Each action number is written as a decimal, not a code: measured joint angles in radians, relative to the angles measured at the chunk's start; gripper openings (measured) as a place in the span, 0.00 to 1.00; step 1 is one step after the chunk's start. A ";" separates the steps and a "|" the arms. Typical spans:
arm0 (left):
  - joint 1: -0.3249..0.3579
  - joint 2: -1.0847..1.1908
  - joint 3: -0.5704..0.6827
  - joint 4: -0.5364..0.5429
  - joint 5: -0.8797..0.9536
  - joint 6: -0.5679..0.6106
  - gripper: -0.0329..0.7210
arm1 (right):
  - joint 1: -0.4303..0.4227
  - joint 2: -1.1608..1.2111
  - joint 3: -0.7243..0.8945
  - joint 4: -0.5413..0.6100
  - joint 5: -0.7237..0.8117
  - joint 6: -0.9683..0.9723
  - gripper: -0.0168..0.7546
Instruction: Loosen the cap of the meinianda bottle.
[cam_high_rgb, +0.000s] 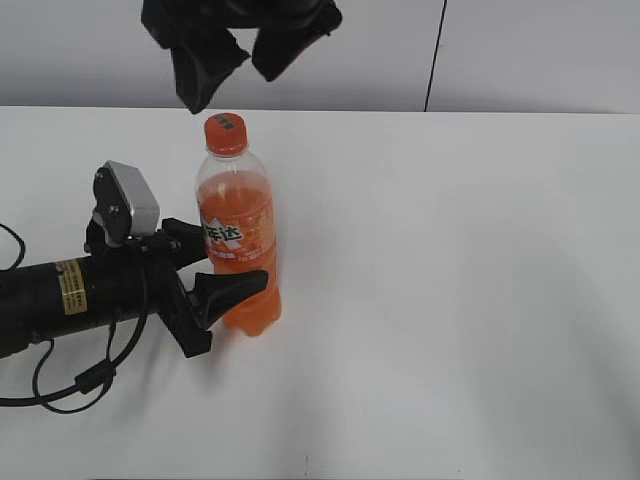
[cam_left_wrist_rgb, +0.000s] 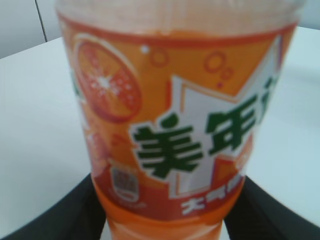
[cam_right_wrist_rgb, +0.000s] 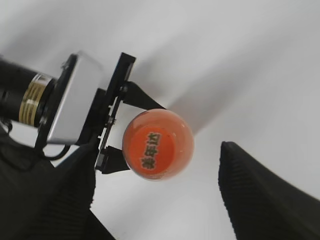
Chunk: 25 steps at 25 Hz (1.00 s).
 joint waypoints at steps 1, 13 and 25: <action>0.000 0.000 0.000 0.000 0.000 0.000 0.60 | 0.000 0.000 0.000 -0.017 0.000 0.068 0.77; 0.000 0.000 0.000 0.000 0.000 0.000 0.60 | 0.000 0.016 0.000 -0.035 0.000 0.222 0.77; 0.000 0.000 0.000 0.000 0.000 0.000 0.60 | 0.000 0.069 0.000 0.011 0.000 0.225 0.70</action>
